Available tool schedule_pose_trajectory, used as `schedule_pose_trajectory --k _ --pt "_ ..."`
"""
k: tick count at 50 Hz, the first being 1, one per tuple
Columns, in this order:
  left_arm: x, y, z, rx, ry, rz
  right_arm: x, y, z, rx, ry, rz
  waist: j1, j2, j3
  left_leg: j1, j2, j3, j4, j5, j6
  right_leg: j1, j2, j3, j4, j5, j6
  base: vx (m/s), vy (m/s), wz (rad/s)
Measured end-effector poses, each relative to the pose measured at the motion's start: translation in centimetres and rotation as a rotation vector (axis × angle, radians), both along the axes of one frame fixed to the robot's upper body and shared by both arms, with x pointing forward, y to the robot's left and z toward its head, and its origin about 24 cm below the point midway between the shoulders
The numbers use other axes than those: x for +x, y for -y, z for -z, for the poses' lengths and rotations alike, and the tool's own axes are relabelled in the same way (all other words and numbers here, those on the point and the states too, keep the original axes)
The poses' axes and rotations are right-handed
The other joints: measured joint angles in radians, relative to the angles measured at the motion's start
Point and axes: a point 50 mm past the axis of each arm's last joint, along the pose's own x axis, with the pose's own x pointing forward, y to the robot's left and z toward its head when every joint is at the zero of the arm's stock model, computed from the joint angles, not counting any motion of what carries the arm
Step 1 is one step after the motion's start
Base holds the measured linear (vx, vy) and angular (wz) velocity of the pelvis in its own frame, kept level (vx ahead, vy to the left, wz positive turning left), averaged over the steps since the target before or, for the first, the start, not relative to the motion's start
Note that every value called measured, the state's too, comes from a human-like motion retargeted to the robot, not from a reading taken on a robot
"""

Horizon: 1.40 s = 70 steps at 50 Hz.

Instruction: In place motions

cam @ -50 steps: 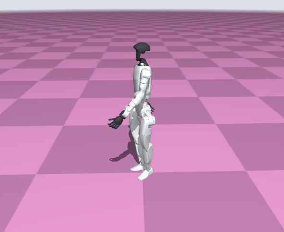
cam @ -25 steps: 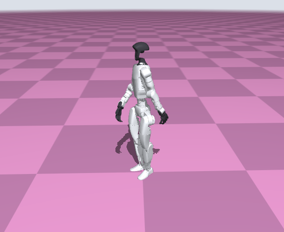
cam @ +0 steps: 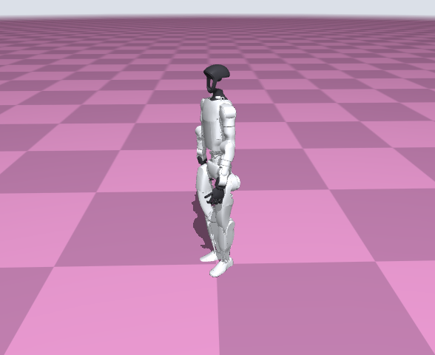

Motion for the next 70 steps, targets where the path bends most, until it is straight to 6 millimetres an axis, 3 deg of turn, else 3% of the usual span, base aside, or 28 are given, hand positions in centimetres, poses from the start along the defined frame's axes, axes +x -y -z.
schedule_pose_trajectory --k 5,10,16,22,30,38,45,53,62,70 --pt "-1.4 -1.6 0.2 0.113 -0.066 0.055 0.3 -0.4 0.4 -0.039 0.122 0.243 -0.007 0.0 -0.006 0.005 0.002 0.01 0.0 -0.003 0.0 -0.002 0.004 0.012 0.002 0.001 -0.002 0.04 -0.03 -0.1" --pt "-6.0 -0.1 0.8 0.061 -0.291 -0.018 1.3 -2.5 0.8 0.019 0.181 0.385 -0.008 0.0 -0.006 0.013 0.007 0.025 0.002 -0.012 -0.003 -0.006 0.01 0.031 0.004 0.005 -0.003 0.04 -0.03 -0.17" --pt "-11.1 3.1 0.6 -0.014 -0.506 -0.113 2.5 -5.0 1.1 0.117 0.194 0.176 -0.009 0.005 -0.001 0.025 0.013 0.048 -0.003 -0.017 -0.007 -0.016 0.016 0.063 0.01 0.01 -0.003 0.03 0.0 -0.19" --pt "-13.0 5.4 0.7 -0.018 -0.522 -0.067 2.7 -6.3 1.2 0.18 0.177 -0.108 -0.172 0.05 -0.005 0.09 -0.042 -0.106 -0.067 -0.033 0.03 -0.003 0.026 -0.085 -0.006 -0.009 -0.001 0.0 0.01 1.15" --pt "-12.1 4.6 0.9 0.016 -0.507 -0.012 2.4 -5.6 1.1 0.172 0.186 -0.014 -0.077 0.018 -0.001 0.03 0.004 -0.006 -0.009 -0.02 -0.017 -0.01 0.003 0.012 -0.001 0.005 0.0 0.0 0.02 -0.55" --pt "-9.8 2.6 1.0 0.071 -0.447 0.035 2.5 -4.3 1.0 0.116 0.188 0.123 -0.039 0.016 0.001 0.022 0.008 0.028 -0.007 -0.016 -0.009 -0.022 0.008 0.044 0.007 0.012 -0.001 0.0 0.0 -0.21" --pt "-8.4 3.4 1.2 0.04 -0.391 -0.027 2.8 -4.5 1.0 0.116 0.204 0.13 -0.04 0.014 -0.001 0.025 0.01 0.031 -0.009 -0.016 -0.009 -0.021 0.011 0.046 0.008 0.012 -0.002 0.0 0.0 0.0" --pt "-8.6 4.2 1.2 0.02 -0.401 0.017 2.6 -5.6 1.1 0.156 0.186 0.097 -0.046 0.017 -0.003 0.034 0.014 0.036 -0.013 -0.021 -0.009 -0.021 0.018 0.052 0.008 0.013 -0.004 0.0 0.0 0.0" --pt "-9.3 4.0 1.2 0.036 -0.418 0.076 2.9 -6.0 1.1 0.183 0.19 -0.004 -0.158 0.03 -0.012 0.049 0.002 -0.062 -0.021 -0.033 -0.019 -0.02 0.003 -0.044 0.008 0.002 0.002 0.01 -0.01 0.51" --pt "-9.2 3.8 1.2 0.047 -0.415 -0.002 2.9 -5.6 1.1 0.16 0.189 0.044 -0.073 0.025 0.0 0.043 0.027 0.038 -0.017 -0.025 -0.021 -0.03 0.024 0.055 0.015 0.015 -0.006 0.02 -0.01 -0.63"
